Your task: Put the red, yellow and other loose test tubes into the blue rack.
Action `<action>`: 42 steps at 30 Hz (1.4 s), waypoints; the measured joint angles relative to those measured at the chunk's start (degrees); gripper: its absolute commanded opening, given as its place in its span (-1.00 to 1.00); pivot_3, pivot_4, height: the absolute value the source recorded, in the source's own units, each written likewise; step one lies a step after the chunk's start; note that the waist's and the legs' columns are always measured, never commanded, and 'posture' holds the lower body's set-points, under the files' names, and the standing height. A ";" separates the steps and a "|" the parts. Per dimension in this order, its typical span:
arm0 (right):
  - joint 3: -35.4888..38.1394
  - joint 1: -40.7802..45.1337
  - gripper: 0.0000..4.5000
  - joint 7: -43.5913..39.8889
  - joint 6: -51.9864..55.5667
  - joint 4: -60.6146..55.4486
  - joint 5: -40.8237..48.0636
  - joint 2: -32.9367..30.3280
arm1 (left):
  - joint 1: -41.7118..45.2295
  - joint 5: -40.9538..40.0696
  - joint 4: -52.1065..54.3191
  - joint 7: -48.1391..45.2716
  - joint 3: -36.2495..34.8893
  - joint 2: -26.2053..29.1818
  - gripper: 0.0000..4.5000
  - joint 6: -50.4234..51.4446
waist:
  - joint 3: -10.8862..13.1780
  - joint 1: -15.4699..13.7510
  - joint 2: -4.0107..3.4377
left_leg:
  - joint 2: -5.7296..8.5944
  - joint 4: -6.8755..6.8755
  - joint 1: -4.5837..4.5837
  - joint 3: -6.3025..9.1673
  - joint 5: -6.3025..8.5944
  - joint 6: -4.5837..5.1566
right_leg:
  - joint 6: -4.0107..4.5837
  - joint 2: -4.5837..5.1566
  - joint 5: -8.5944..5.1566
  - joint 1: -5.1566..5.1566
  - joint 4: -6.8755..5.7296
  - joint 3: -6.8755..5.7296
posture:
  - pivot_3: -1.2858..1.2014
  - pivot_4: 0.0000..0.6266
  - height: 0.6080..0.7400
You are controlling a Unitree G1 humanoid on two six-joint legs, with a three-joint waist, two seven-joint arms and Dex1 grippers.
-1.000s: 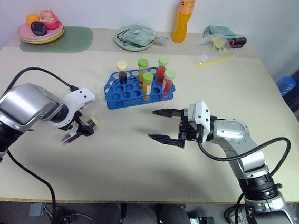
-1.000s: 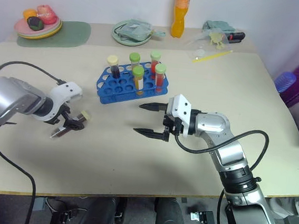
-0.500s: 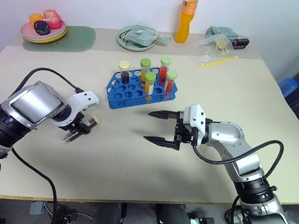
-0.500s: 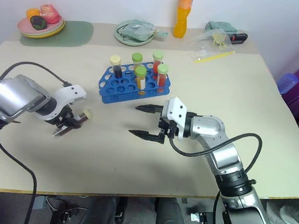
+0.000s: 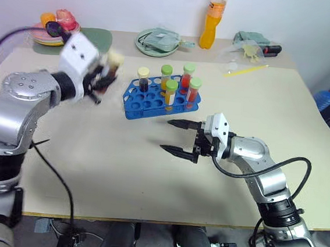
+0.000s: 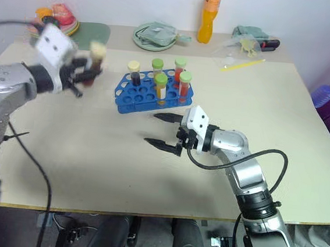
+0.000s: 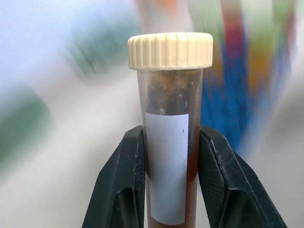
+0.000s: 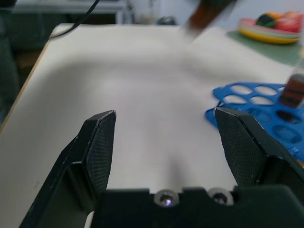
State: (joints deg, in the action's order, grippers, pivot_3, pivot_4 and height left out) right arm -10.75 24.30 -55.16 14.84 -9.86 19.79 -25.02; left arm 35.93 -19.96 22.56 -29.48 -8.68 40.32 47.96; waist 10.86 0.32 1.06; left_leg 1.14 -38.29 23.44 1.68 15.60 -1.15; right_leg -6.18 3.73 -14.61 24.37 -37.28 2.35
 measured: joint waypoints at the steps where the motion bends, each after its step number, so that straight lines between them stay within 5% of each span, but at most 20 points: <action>1: 0.51 0.01 0.63 1.20 -0.07 0.37 -0.02 0.85 | -0.09 0.00 1.53 2.85 -1.14 -4.23 -0.46 -1.63 | -0.02 -0.12 0.02 | 0.02 -0.02 -0.01 0.00 0.00 0.00 | -0.03 0.00 0.02 -0.03 0.01 0.00 | 0.03 -0.52 0.83; 8: 1.19 0.55 0.63 6.53 -1.18 5.37 -1.46 5.07 | -5.48 14.24 -8.92 18.74 11.44 -23.24 -0.46 -24.40 | -0.06 -0.03 0.06 | 0.06 0.00 -0.04 -0.04 -0.02 -0.02 | -0.06 -0.04 0.04 -0.02 0.00 0.03 | 0.03 -0.52 0.83; 13: 1.70 0.72 0.63 7.83 -1.78 5.73 -1.76 5.36 | -7.12 19.46 -20.36 23.45 14.60 -30.00 -0.46 -38.72 | -0.06 0.35 0.05 | 0.04 0.05 -0.03 -0.07 -0.02 -0.02 | -0.06 -0.08 0.04 0.07 -0.02 0.04 | 0.03 -0.52 0.83; 23: 2.68 0.31 0.63 8.84 -1.76 5.71 -1.74 4.40 | -8.13 22.76 -30.65 24.29 15.70 -31.81 -0.46 -49.62 | -0.07 0.25 0.05 | 0.05 0.04 -0.03 -0.07 -0.01 -0.02 | -0.06 -0.06 0.05 0.05 -0.02 0.04 | 0.03 -0.52 0.83; 42: 2.67 0.13 0.63 9.01 -1.77 5.71 -1.75 3.77 | -7.01 20.19 -35.35 24.12 11.70 -36.26 -0.46 -53.24 | -0.07 0.26 0.05 | 0.06 0.03 -0.05 -0.06 -0.01 -0.02 | -0.06 -0.08 0.05 0.04 -0.03 0.03 | 0.03 -0.52 0.83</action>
State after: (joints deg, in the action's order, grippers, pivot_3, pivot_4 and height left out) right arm -8.08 24.43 -46.15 13.07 -4.15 18.04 -21.25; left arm 28.92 0.23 -12.79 -5.36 3.02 4.06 -5.28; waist 10.78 0.58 1.11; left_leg 1.20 -38.26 23.40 1.62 15.59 -1.16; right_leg -6.24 3.65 -14.56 24.41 -37.31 2.38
